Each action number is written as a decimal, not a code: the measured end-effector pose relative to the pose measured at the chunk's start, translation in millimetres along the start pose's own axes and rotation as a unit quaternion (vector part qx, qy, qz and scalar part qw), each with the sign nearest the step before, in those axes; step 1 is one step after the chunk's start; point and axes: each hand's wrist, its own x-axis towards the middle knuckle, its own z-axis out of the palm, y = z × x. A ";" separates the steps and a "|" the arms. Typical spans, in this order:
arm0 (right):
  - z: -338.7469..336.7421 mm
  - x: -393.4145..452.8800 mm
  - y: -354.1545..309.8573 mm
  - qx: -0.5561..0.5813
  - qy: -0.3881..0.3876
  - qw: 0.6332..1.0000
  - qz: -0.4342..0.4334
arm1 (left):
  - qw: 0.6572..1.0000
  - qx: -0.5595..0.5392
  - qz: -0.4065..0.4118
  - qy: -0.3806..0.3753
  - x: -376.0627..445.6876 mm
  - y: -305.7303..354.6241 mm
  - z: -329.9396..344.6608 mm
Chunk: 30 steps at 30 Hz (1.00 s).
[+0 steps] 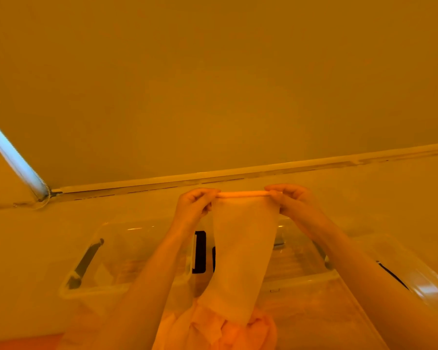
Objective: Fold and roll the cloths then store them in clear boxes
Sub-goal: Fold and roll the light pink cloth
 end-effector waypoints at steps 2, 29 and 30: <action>-7.0 -2.2 -0.2 -0.005 0.000 1.000 -0.005 | 0.999 0.036 0.002 0.013 -4.2 2.0 9.1; -64.5 -69.3 40.4 -0.021 -0.035 0.996 0.075 | 0.987 0.097 -0.084 0.095 -113.6 -32.6 80.0; -63.1 -71.8 41.3 -0.015 -0.031 0.996 0.079 | 0.986 0.095 -0.087 0.101 -115.0 -34.1 80.1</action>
